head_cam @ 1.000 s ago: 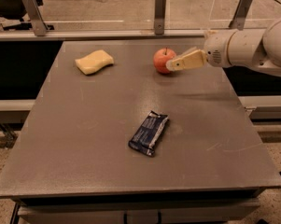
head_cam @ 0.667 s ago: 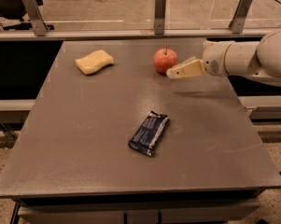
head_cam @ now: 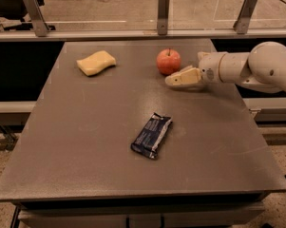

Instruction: Move apple near rxbar blueberry

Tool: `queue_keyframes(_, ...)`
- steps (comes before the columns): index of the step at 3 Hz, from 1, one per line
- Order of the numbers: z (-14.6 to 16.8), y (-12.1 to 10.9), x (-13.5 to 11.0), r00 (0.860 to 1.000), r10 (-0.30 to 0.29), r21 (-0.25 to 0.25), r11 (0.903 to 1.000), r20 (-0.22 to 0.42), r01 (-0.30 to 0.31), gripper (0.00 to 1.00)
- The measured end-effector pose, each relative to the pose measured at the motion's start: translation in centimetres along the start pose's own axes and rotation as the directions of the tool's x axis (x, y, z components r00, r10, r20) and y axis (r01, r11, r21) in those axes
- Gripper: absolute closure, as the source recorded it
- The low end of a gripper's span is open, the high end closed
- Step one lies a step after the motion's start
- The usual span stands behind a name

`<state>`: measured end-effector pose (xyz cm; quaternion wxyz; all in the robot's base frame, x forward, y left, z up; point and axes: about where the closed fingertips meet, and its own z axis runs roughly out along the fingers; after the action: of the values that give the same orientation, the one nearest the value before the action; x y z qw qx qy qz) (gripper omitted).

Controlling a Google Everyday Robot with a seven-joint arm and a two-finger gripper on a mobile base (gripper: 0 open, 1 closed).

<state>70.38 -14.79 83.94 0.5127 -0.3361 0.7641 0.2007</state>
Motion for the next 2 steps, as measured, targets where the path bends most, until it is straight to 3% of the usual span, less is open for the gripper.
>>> queue_keyframes(1,0.13,-0.07,0.16,1.000,0.003,-0.001,1.0000,0.000,-0.003,0.00)
queue_keyframes(2,0.33,0.50,-0.75,0.998,0.014,-0.027,0.9996,0.057,-0.012,0.00)
